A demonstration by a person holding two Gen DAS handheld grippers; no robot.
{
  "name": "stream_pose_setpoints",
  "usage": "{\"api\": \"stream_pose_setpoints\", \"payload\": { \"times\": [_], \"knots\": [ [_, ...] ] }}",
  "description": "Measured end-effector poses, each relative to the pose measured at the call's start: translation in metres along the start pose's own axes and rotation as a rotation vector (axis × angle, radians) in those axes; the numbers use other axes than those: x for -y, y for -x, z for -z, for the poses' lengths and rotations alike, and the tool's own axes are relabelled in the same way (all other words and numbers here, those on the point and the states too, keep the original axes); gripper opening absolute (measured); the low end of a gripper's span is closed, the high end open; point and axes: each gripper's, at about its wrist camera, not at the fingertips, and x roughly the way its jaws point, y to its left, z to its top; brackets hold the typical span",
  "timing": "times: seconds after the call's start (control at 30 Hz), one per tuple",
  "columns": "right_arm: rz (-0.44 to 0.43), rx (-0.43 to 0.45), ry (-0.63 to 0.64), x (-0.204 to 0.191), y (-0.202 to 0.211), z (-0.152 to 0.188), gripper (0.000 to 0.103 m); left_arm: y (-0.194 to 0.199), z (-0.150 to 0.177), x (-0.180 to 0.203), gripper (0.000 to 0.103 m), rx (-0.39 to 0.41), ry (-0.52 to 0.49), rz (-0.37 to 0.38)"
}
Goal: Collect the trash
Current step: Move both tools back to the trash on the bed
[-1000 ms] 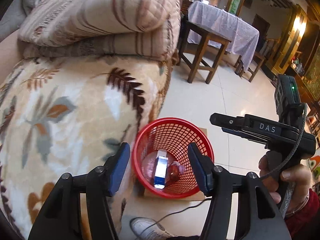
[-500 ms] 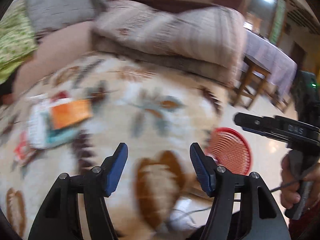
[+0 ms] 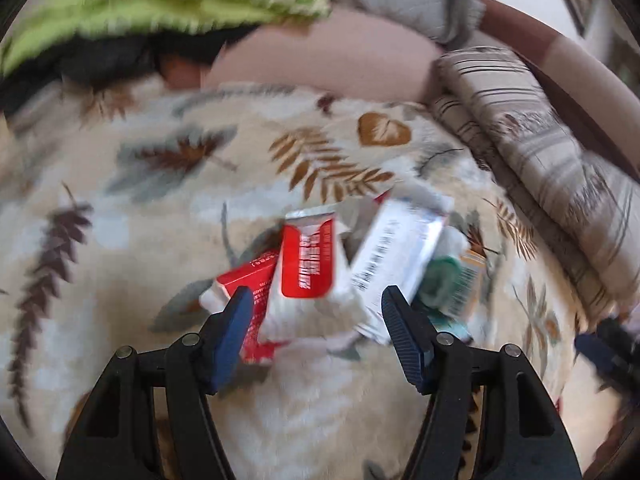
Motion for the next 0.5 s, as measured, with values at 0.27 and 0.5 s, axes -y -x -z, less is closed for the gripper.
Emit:
{"api": "stream_pose_setpoints", "payload": {
  "times": [0.27, 0.5],
  "knots": [
    [-0.032, -0.028, 0.051, -0.004, -0.048, 0.007, 0.068, -0.044, -0.009, 0.002, 0.065, 0.001, -0.029, -0.028],
    [-0.066, -0.022, 0.025, 0.007, -0.06, -0.007, 0.068, -0.052, -0.023, -0.012, 0.052, 0.036, 0.012, -0.017]
  ]
}}
